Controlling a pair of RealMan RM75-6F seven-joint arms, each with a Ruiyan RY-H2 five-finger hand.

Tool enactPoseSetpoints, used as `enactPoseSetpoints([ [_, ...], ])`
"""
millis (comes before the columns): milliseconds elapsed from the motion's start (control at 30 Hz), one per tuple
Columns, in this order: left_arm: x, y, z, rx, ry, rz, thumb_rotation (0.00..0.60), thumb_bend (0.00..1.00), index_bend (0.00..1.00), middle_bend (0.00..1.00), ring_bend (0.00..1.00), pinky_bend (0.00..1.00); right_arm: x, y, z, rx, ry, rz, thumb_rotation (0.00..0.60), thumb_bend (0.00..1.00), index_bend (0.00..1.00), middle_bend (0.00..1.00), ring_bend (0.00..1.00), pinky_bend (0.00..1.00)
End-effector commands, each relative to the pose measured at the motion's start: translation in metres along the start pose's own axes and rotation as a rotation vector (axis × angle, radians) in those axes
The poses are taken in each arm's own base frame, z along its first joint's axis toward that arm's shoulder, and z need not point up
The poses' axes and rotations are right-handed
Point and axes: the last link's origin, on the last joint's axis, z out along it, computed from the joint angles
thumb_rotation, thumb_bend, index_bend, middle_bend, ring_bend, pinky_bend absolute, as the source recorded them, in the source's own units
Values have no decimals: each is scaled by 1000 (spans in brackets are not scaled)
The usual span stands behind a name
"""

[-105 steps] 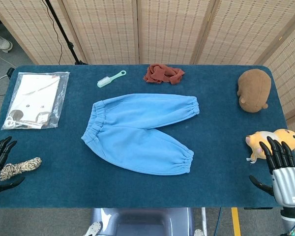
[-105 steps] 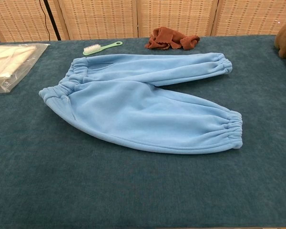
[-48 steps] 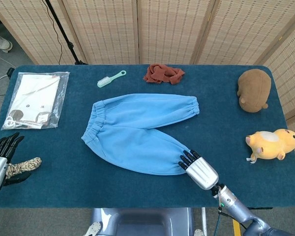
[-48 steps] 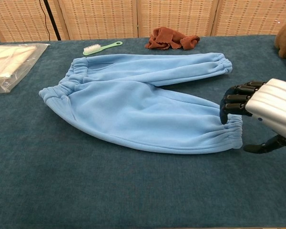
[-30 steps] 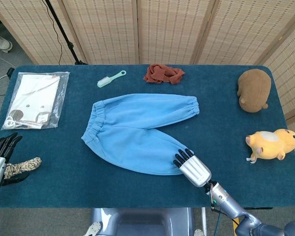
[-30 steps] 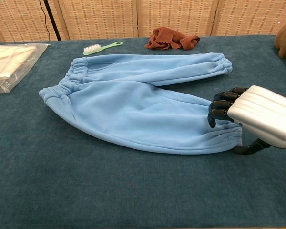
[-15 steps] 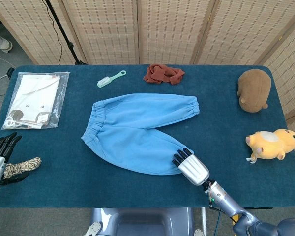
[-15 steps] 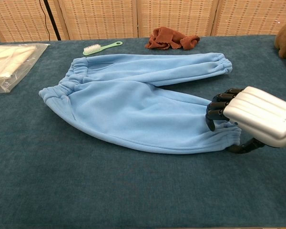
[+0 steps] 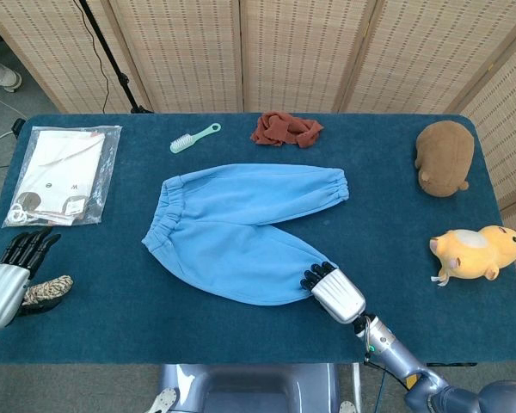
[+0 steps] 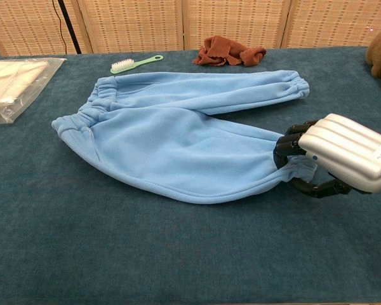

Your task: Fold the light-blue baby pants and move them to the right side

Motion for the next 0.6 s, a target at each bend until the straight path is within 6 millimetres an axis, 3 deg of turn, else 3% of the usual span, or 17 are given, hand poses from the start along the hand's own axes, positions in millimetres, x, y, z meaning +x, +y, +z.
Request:
enactPoseSetpoints([
  [33, -2, 4, 15, -82, -13, 69, 600, 0, 0, 0, 0, 0, 0, -1, -1, -18, -8, 49, 600, 527, 591, 498, 397, 456],
  [267, -13, 12, 46, -242, -62, 169, 600, 0, 0, 0, 0, 25, 1, -1, -2, -42, -11, 102, 600, 527, 597, 506, 402, 459],
  [600, -47, 30, 95, -365, -38, 266, 600, 0, 52, 0, 0, 125, 9, 5, -3, -117, -9, 210, 600, 539, 600, 509, 402, 459],
])
